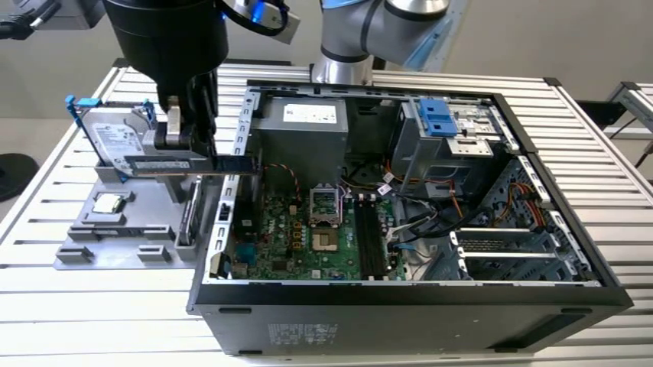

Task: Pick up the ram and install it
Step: 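Pick up the ram and move it above insertion slot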

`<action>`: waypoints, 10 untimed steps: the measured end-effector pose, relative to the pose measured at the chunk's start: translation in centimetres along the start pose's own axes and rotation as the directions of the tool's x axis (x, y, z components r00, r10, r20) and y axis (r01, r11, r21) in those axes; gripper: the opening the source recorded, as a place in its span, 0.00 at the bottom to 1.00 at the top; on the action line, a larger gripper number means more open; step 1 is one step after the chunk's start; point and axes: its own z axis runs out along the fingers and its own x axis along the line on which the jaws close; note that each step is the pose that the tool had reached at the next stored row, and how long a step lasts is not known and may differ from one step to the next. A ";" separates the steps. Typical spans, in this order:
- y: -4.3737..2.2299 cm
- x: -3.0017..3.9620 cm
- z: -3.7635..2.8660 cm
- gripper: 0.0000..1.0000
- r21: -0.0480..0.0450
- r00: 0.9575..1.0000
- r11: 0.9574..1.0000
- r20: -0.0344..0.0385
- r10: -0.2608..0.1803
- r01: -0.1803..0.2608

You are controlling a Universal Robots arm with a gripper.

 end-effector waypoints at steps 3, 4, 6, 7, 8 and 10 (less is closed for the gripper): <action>-0.48 0.01 -0.02 0.00 0.000 1.000 1.000 0.000 0.000 0.000; -0.63 0.01 -0.01 0.00 0.000 1.000 1.000 0.000 0.000 0.000; -0.95 0.01 -0.02 0.00 0.000 1.000 1.000 0.000 0.000 0.000; -1.10 0.02 -0.03 0.00 0.000 1.000 1.000 0.000 0.000 0.000; -1.26 0.02 -0.03 0.00 0.000 1.000 1.000 0.000 0.000 0.000; -1.56 0.02 -0.04 0.00 0.000 1.000 1.000 0.000 0.000 0.000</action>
